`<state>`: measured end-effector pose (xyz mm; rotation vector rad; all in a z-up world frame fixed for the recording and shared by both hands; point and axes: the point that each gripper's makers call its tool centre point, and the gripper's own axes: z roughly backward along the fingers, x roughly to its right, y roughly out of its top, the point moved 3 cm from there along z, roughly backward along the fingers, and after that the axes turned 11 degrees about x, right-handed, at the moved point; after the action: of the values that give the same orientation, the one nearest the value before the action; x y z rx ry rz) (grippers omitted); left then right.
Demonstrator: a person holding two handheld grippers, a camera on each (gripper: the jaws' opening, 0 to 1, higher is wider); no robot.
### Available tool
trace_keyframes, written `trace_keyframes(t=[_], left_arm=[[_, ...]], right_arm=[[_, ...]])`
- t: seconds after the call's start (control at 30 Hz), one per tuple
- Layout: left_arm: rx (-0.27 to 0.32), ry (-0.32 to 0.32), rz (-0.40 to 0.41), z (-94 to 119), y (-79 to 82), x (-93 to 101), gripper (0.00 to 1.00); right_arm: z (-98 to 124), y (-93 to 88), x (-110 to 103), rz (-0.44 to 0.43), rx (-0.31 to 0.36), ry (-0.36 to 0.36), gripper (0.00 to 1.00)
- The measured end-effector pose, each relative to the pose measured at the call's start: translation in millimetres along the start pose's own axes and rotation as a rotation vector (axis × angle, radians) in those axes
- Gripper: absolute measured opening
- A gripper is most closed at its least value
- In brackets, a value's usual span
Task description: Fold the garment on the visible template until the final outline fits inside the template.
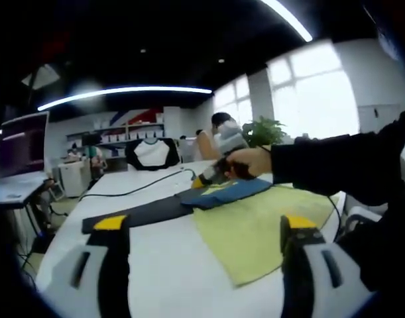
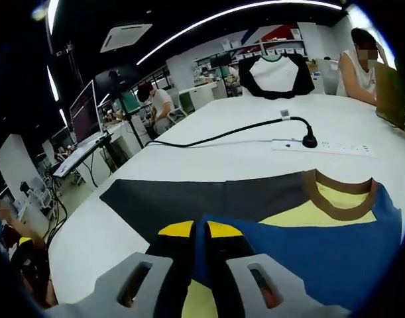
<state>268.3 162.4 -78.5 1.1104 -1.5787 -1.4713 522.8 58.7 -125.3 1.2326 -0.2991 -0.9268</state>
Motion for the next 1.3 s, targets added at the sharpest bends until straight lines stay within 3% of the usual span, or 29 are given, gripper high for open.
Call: trace_keyframes(t=[0.3,0.67,0.9,1.1,1.13,1.3], left_arm=[[-0.001,0.001,0.000,-0.5,0.1,-0.2,1.00],[0.001,0.010,-0.001,-1.0,0.3,-1.4,1.00],[0.009,0.012,-0.001,-3.4,1.8,0.0,1.00],[0.013,0.016,-0.008,-4.5,3.2,1.9,1.00],[0.010,0.018,-0.008,-4.3,3.0,1.9,1.00],[0.018,0.022,-0.012,-2.3,5.9,2.5,1.00]], right_arm=[[16.5,20.7,-5.5,0.068,0.052,0.014,0.04],[62.4,48.9,11.2,0.174,0.133,-0.010,0.07],[98.7,58.4,26.2,0.196,0.179,-0.014,0.14],[144.8,65.5,40.7,0.246,0.231,-0.025,0.17],[158.0,55.9,33.7,0.274,0.233,-0.021,0.18],[189.5,54.2,44.7,0.261,0.258,-0.014,0.23]])
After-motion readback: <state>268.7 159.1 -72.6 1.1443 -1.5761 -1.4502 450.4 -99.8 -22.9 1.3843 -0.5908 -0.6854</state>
